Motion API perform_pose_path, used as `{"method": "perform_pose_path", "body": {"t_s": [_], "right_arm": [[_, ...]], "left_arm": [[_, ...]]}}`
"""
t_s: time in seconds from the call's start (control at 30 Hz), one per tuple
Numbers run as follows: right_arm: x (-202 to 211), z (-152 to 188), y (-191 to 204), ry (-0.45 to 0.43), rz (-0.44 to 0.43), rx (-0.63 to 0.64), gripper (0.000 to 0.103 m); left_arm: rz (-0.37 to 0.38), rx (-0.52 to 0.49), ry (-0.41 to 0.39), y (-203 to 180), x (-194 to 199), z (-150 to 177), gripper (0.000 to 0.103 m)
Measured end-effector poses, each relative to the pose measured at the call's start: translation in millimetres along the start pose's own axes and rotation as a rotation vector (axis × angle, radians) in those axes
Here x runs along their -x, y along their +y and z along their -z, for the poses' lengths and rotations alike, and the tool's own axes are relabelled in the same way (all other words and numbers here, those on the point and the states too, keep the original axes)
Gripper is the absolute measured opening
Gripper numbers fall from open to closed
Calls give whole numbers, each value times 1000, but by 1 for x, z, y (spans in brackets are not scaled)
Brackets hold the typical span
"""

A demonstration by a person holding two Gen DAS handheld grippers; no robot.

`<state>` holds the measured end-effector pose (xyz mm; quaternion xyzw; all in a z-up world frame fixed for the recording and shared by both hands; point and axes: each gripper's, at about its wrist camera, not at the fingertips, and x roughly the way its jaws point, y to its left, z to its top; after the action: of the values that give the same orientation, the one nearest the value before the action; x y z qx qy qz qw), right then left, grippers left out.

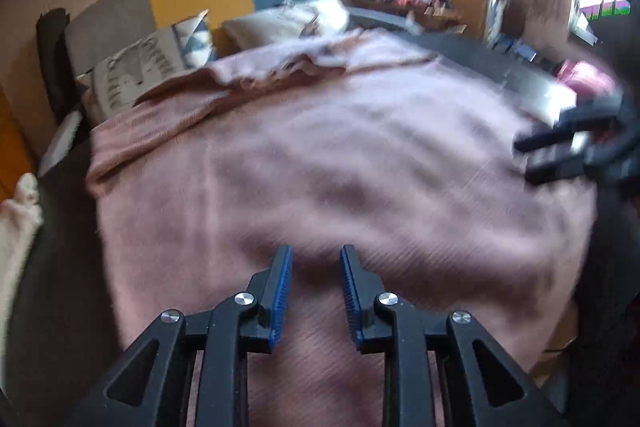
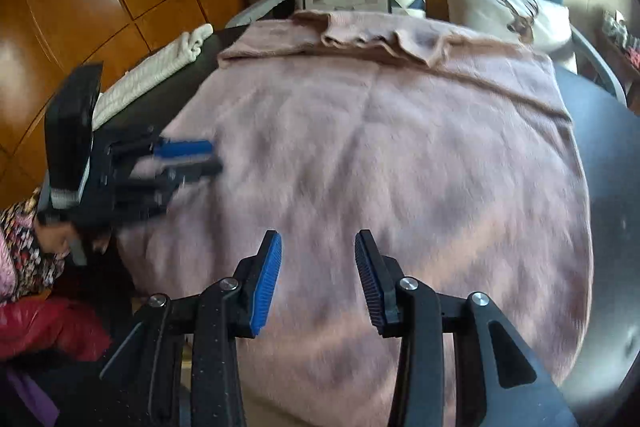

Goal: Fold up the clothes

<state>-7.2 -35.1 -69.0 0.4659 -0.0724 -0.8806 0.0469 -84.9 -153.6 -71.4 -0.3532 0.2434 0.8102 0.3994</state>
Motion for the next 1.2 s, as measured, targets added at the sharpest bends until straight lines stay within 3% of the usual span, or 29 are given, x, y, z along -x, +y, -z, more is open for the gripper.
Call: {"method": "perform_pose_path", "body": {"t_s": [0.13,0.27,0.37,0.47,0.6,0.73,0.8,0.9,0.97,1.1,1.17,1.2], "right_arm": [[-36,5,18,95,71,94,42],[-29,20,17,49,61,121,44],[-18,25,9,67,50,75,44],[-6,24,11,31,8,27,44],[-23,21,30,67,-1,79,44],[-24,36,45,75,54,223,49],[-22,36,40,88,37,204,50],[-12,17,37,30,-28,121,50],[-11,-8,44,-20,-86,96,50],[-39,-59,84,-61,-141,164,50],[-65,-82,108,-80,-110,219,44],[-78,-92,117,-82,-89,242,33]], "left_arm": [[-31,-70,-14,6,13,23,26],[-63,-129,-22,14,28,43,28],[-46,-79,-17,24,38,47,28],[14,36,-37,36,45,52,28],[-23,8,-21,29,43,60,28],[3,18,-2,37,55,75,28],[31,29,-3,40,63,83,28],[75,58,-29,43,69,83,28],[64,65,-23,42,65,83,28],[39,97,-36,38,65,92,28],[43,139,-37,42,66,96,28],[44,156,-36,43,67,98,28]]}}
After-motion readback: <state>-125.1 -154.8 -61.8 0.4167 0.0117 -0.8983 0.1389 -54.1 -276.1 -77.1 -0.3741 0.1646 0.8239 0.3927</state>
